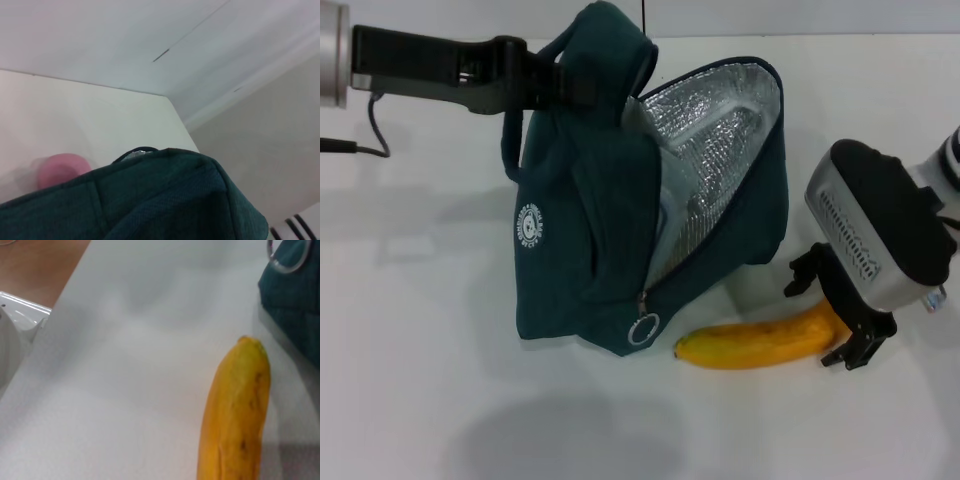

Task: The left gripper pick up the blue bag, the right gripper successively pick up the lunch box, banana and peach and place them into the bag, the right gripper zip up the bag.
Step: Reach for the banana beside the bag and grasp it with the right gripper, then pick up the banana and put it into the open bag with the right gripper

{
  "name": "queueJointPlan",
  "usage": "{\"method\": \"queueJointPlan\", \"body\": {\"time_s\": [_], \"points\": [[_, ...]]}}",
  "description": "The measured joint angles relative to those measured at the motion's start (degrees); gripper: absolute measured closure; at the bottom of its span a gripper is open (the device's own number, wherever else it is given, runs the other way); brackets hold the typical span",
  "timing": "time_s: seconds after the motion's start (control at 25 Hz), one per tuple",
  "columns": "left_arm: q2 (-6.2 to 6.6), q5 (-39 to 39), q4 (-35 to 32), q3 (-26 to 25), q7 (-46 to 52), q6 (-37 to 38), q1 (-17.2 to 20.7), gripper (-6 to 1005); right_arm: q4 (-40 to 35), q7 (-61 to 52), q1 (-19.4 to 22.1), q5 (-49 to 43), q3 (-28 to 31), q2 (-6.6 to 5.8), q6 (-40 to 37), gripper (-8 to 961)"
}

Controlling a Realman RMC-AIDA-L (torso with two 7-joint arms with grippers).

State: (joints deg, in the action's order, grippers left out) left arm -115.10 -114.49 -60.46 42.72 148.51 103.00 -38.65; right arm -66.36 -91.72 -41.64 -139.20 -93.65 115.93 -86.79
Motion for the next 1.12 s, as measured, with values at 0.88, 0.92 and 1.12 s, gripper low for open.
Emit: {"method": "queueJointPlan", "body": {"time_s": [0.88, 0.92, 1.12], "points": [[0.48, 0.0, 0.0, -0.2, -0.4, 0.0, 0.0, 964, 1.8, -0.6, -3.3, 3.3, 2.3, -0.08, -6.2, 447], [0.48, 0.0, 0.0, -0.2, -0.4, 0.0, 0.0, 964, -0.1, -0.6, -3.1, 5.0, 5.0, -0.1, -10.7, 465], [0.49, 0.0, 0.0, -0.3, -0.8, 0.0, 0.1, 964, -2.6, -0.7, -3.3, 11.0, 11.1, -0.24, -21.9, 518]]}}
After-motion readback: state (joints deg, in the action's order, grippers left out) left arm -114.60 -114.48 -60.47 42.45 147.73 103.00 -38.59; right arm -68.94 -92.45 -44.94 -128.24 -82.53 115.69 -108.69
